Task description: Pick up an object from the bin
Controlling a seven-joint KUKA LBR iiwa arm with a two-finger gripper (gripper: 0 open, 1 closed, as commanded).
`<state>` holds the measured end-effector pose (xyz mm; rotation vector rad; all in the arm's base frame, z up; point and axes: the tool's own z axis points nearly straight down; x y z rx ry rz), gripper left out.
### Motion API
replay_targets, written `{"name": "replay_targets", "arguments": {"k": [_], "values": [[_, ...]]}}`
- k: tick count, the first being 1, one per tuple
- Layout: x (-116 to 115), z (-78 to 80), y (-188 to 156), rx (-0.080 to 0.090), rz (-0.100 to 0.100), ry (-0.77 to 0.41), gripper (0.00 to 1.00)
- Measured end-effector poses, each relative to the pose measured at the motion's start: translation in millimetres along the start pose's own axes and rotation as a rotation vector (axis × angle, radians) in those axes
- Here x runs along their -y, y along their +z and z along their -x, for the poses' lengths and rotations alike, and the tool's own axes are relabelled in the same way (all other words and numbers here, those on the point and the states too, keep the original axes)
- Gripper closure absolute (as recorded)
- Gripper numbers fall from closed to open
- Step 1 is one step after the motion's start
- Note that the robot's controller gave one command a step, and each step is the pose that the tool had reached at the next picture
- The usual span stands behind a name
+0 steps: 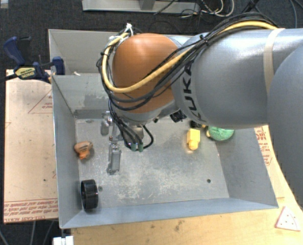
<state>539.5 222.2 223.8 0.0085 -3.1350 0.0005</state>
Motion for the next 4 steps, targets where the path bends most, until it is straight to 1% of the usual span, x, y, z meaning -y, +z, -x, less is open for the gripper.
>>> {"name": "replay_targets", "arguments": {"k": [1,2,3,4], "values": [[1.4,1.4,-4.8,0.007,0.002,0.004,0.00],[-0.2,9.1,39.1,0.014,0.004,0.062,0.00],[-5.2,-0.1,83.0,0.006,0.001,0.093,0.00],[-16.0,30.2,70.7,0.007,0.001,-0.024,0.00]]}}
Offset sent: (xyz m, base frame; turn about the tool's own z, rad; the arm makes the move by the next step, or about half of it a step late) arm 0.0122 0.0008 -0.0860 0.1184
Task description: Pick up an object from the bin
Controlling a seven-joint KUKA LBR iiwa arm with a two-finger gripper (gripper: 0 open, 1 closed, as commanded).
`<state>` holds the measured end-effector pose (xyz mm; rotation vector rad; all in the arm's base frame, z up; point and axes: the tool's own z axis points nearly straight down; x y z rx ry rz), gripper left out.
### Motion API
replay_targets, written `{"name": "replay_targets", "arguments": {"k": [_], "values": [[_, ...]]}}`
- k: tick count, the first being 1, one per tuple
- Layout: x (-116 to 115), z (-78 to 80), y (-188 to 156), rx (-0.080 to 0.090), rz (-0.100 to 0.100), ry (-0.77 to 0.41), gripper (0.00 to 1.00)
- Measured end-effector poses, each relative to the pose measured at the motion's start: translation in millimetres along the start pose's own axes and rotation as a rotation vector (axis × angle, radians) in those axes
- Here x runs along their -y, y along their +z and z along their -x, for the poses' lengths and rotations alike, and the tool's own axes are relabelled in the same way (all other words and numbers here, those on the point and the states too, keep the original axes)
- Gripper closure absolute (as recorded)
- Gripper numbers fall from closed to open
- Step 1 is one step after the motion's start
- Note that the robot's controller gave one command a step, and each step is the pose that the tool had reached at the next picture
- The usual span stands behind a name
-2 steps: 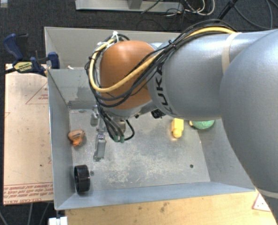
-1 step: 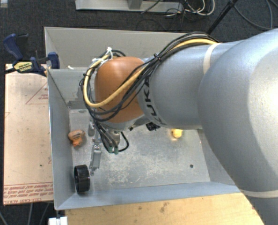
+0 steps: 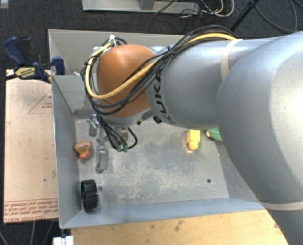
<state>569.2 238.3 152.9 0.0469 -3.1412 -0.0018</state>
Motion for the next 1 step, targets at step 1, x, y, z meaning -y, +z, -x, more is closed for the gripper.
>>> {"name": "replay_targets", "arguments": {"k": [1], "values": [[1.8,18.0,2.0,0.005,0.001,-0.027,0.00]]}}
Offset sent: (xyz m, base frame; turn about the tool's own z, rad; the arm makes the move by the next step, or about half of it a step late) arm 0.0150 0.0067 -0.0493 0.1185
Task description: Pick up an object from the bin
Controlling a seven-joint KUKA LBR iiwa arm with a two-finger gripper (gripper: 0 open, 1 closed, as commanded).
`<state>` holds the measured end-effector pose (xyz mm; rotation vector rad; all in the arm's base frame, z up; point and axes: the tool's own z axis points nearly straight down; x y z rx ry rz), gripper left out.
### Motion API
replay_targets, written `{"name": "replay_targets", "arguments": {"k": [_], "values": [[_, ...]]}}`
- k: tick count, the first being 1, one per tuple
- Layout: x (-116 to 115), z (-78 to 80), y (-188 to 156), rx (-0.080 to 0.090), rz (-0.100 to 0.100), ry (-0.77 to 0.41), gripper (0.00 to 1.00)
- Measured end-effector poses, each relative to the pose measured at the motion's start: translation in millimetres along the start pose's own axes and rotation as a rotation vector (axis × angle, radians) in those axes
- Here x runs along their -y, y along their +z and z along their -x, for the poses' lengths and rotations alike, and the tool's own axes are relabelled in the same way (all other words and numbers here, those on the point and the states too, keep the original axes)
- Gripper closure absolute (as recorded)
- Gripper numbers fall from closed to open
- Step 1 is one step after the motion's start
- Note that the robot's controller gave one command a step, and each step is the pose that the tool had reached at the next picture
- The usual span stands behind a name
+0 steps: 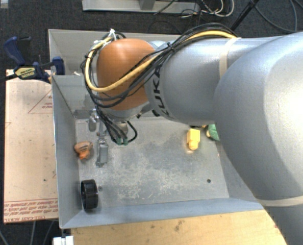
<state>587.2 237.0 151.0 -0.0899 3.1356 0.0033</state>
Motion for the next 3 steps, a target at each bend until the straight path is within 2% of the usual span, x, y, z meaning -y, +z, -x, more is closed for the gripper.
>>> {"name": "replay_targets", "arguments": {"k": [1,2,3], "values": [[-6.5,-1.6,37.4,-0.001,0.000,0.134,0.00],[-7.6,42.6,65.4,-0.002,0.000,0.007,1.00],[-7.7,42.5,65.6,-0.002,0.000,0.008,0.00]]}}
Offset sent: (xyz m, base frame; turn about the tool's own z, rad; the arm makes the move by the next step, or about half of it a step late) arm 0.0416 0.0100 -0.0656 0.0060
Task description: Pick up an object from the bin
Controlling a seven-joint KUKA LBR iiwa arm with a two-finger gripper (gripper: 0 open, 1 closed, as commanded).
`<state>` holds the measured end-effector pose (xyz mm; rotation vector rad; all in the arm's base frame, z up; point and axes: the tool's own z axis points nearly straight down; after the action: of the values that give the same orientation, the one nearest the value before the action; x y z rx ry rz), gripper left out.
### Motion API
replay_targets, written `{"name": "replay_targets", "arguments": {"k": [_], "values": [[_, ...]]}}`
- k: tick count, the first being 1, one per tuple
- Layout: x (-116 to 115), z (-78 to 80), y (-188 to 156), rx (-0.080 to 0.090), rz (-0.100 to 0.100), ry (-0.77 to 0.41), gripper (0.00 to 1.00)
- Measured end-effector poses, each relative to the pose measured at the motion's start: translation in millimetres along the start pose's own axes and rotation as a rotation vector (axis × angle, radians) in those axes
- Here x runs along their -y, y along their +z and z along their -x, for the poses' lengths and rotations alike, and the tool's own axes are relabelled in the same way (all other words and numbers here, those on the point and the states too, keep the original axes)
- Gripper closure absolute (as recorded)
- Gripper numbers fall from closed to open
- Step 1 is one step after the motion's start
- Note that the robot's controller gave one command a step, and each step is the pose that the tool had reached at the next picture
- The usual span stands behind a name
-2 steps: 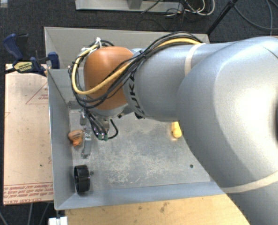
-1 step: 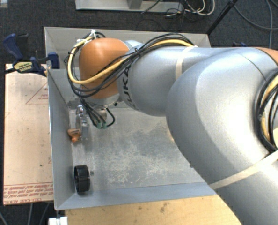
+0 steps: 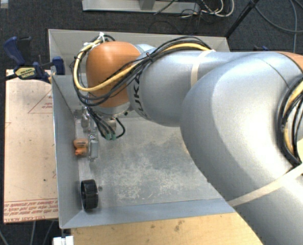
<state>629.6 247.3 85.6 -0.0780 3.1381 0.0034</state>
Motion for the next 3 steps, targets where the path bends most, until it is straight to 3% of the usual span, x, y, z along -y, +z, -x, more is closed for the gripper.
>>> {"name": "replay_targets", "arguments": {"k": [1,2,3], "values": [[0.0,0.0,0.0,0.000,0.000,0.000,0.00],[-3.2,-19.5,7.3,0.001,-0.001,-0.109,0.00],[-5.7,-36.6,15.7,-0.002,-0.002,-0.174,1.00]]}}
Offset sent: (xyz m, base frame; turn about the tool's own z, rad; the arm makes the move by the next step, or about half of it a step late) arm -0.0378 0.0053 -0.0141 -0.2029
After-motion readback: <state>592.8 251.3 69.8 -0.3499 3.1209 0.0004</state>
